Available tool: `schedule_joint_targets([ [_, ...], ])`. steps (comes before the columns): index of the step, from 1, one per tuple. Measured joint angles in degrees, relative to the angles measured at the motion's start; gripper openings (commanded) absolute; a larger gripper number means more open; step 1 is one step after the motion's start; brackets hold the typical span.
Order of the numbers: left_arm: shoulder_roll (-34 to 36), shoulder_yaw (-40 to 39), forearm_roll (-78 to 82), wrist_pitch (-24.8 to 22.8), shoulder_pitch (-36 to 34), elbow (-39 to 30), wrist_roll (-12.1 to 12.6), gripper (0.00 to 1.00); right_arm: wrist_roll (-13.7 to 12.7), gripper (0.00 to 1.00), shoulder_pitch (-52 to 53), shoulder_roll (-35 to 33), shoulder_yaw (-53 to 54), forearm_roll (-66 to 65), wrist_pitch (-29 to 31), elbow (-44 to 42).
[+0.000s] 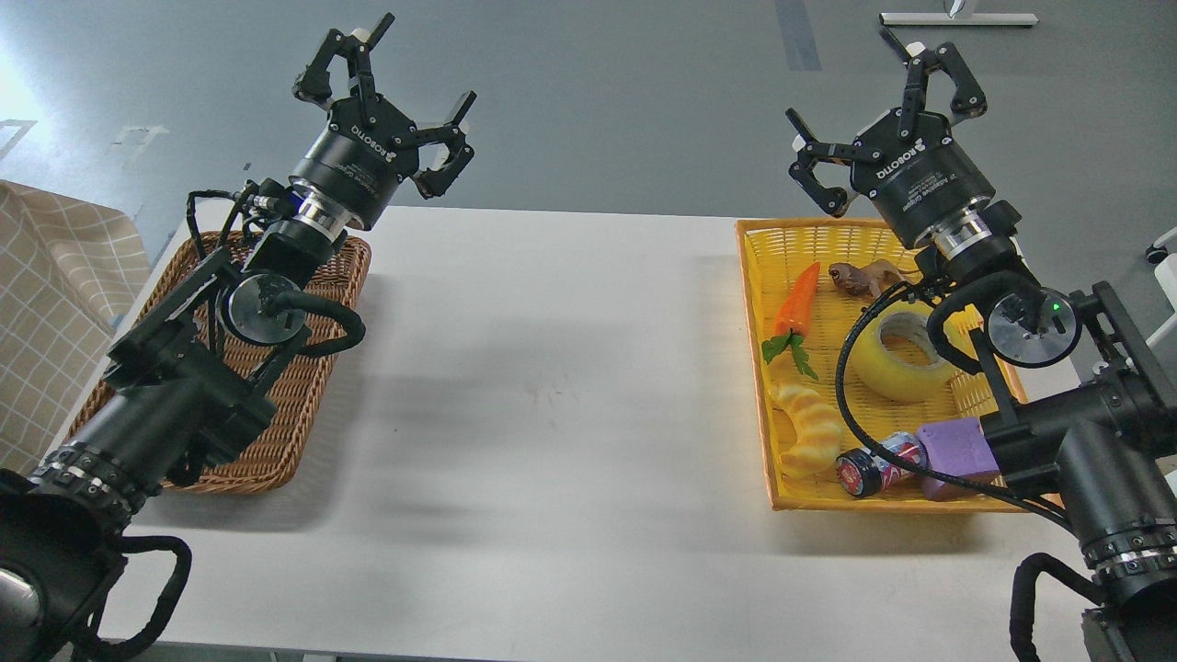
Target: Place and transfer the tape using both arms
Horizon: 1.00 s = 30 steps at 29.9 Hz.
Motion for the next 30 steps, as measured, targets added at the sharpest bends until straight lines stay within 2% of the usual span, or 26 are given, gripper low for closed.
schedule_joint_targets([
  [30,-0.6,-0.3,0.4,0.0,0.1,-0.5,-0.6,0.98,0.1,1.00,0.3,-0.1,-1.3,-0.1,0.0,0.0],
])
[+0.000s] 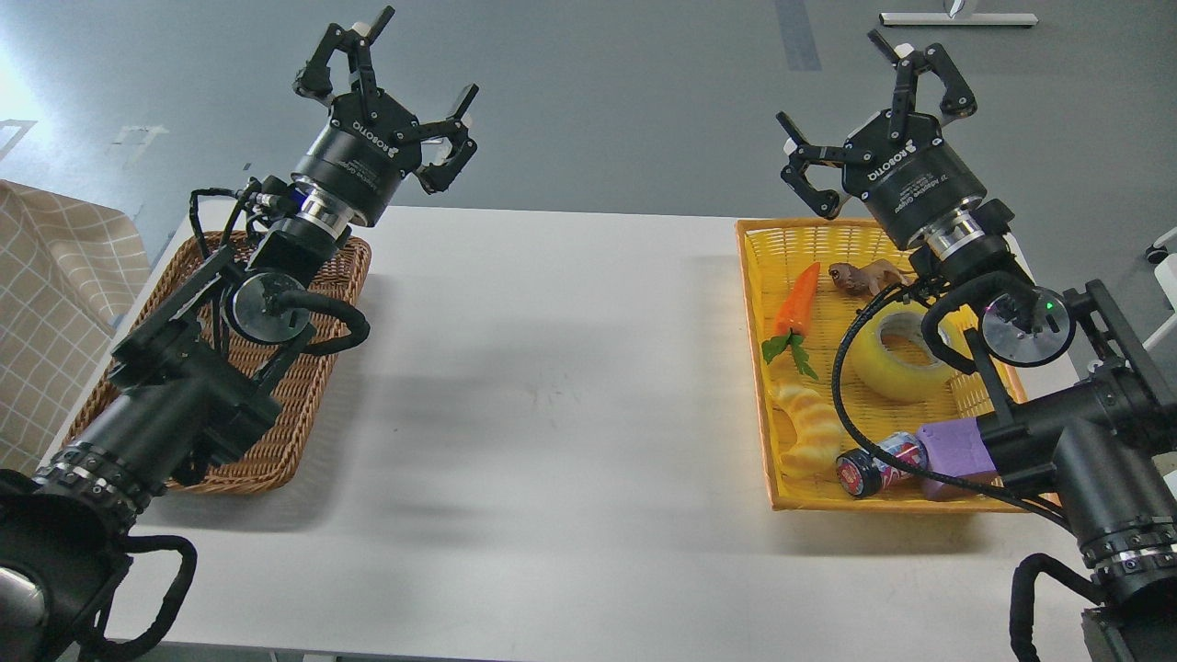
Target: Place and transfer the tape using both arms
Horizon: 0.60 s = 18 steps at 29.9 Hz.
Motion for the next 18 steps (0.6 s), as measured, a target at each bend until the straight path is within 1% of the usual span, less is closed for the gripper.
schedule_joint_targets([
  [18,0.1,0.0,0.0,0.0,0.0,0.0,0.2,0.98,0.0,1.00,0.2,-0.2,-0.1,0.0,0.0,0.2],
])
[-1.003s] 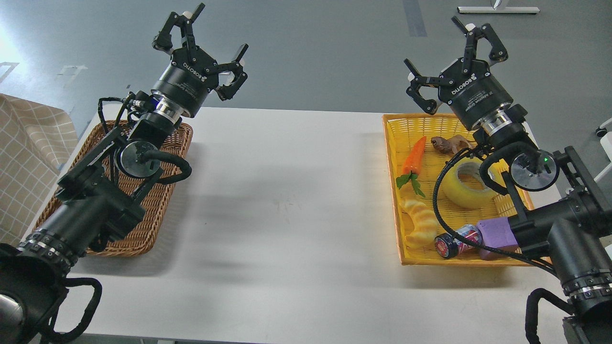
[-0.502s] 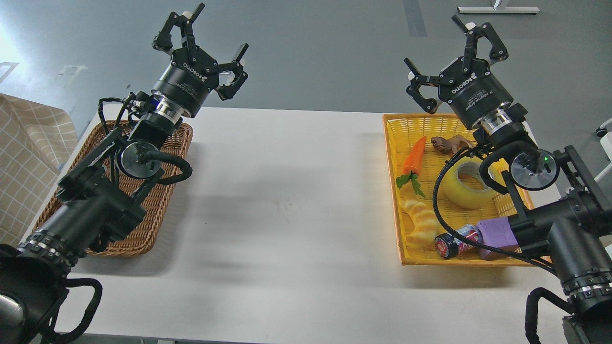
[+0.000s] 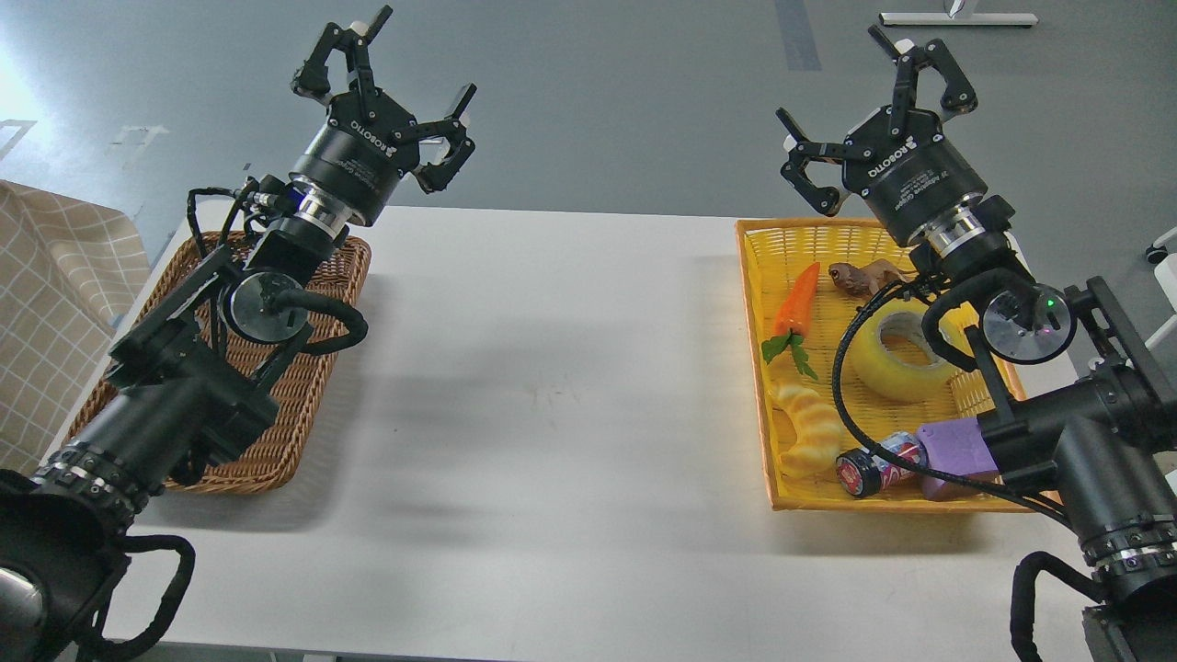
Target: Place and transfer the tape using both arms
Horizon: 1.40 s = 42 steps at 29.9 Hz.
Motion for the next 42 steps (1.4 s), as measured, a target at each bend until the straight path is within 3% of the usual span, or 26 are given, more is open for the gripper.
schedule_joint_targets([
  [42,0.3,0.0,0.0,0.0,-0.3,-0.1,0.0,0.98,-0.1,1.00,-0.3,-1.8,-2.7,-0.1,0.0,0.7],
])
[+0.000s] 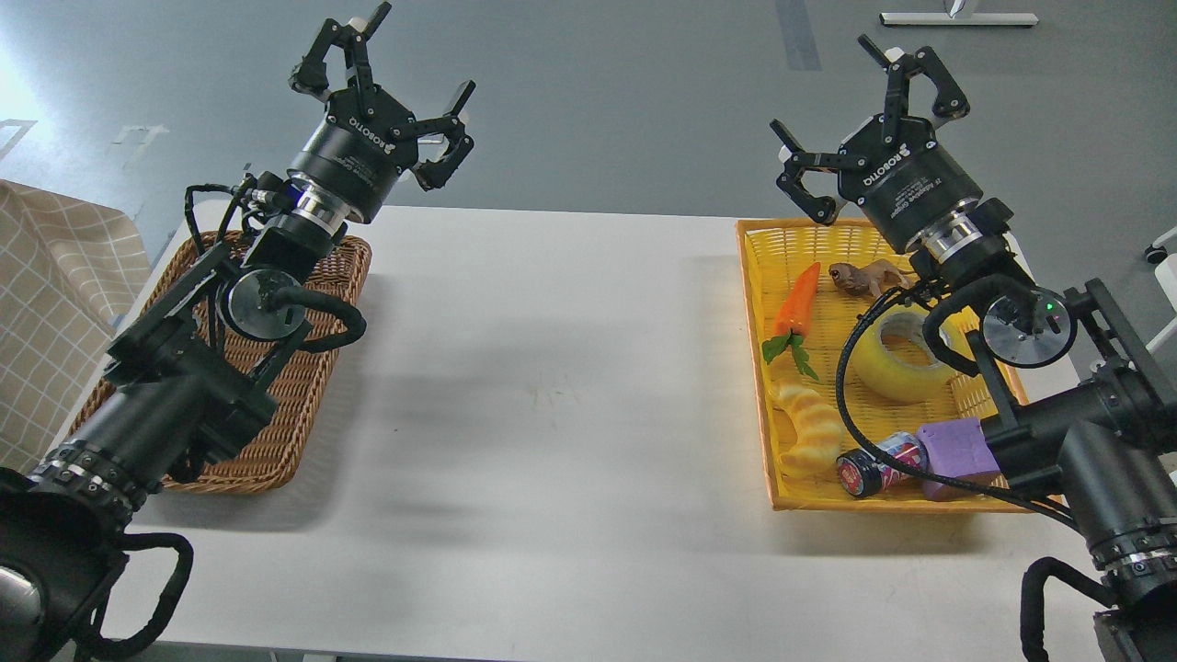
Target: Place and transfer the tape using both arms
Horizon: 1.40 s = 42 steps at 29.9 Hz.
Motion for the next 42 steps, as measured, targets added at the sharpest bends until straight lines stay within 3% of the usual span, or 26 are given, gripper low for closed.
schedule_joint_targets([
  [22,-0.2,-0.1,0.0,0.0,-0.4,-0.1,-0.3,0.98,0.0,1.00,0.8,-2.6,-1.7,-1.6,0.0,0.1],
  [35,-0.1,-0.1,0.0,0.0,-0.4,-0.1,-0.3,0.98,0.1,1.00,0.2,-4.9,-2.0,-18.9,0.0,4.3],
  [42,0.2,-0.1,-0.1,0.0,-0.4,-0.2,-0.4,0.98,0.0,1.00,0.7,-12.0,-9.8,-26.1,0.0,8.8],
])
